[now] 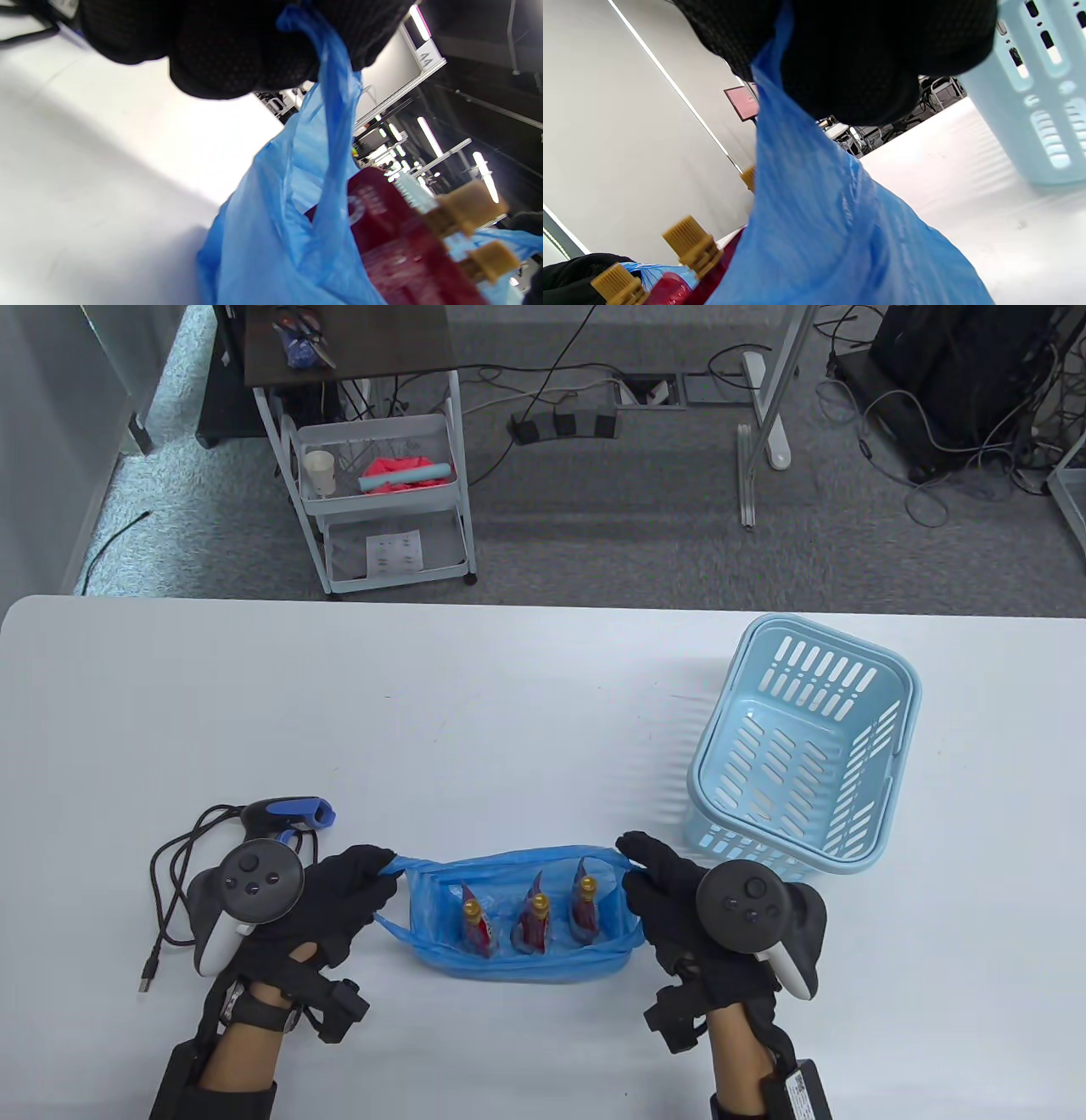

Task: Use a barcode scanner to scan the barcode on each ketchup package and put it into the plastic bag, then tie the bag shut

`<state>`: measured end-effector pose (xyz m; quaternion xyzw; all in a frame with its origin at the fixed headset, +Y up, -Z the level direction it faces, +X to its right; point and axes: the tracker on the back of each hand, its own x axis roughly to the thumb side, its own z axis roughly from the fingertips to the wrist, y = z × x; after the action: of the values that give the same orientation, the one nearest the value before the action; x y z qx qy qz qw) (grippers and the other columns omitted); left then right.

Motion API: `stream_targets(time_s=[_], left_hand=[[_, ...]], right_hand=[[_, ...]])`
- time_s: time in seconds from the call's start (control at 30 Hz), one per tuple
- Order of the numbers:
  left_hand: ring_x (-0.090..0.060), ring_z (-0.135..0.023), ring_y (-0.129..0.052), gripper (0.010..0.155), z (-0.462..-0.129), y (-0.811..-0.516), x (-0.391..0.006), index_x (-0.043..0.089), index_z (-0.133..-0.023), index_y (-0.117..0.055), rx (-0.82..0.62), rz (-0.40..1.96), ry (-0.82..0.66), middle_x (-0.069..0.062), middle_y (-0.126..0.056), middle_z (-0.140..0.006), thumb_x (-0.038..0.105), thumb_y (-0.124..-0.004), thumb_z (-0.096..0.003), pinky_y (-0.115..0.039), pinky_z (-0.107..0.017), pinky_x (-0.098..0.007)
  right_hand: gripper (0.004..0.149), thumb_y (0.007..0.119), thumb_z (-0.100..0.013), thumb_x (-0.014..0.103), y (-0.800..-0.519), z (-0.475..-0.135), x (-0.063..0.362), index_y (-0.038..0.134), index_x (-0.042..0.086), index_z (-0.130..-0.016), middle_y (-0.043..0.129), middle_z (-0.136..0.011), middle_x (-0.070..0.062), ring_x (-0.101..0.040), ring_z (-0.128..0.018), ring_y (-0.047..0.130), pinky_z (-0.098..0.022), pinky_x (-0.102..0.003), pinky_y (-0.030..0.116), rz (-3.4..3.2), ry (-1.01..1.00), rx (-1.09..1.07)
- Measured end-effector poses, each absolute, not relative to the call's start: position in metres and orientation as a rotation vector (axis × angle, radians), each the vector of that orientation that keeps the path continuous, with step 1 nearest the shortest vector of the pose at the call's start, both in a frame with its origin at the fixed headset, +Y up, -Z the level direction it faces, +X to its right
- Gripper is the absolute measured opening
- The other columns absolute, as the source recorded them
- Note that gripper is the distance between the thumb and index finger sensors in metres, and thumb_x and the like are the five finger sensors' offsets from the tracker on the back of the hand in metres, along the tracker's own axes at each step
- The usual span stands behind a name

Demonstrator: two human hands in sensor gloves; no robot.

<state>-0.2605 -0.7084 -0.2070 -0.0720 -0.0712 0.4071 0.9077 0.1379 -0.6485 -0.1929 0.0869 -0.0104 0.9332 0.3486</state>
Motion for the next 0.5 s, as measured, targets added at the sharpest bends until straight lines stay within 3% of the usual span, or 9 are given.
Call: stream_targets(time_s=[0.5], left_hand=[[-0.020,-0.050,-0.099,0.047,-0.191,-0.648,-0.260,0.023,-0.091,-0.079,0.045,0.898,-0.196,0.004,-0.091,-0.073,0.042,-0.078,-0.0483,-0.084,-0.047,-0.043]], right_hand=[[0.045,0.080,-0.053,0.025,-0.619,-0.179,0.151,0.073,0.013,-0.097,0.093,-0.067,-0.008,-0.035,-0.059,0.092,-0.048,-0.050,0.076,2.342,-0.228,0.260]])
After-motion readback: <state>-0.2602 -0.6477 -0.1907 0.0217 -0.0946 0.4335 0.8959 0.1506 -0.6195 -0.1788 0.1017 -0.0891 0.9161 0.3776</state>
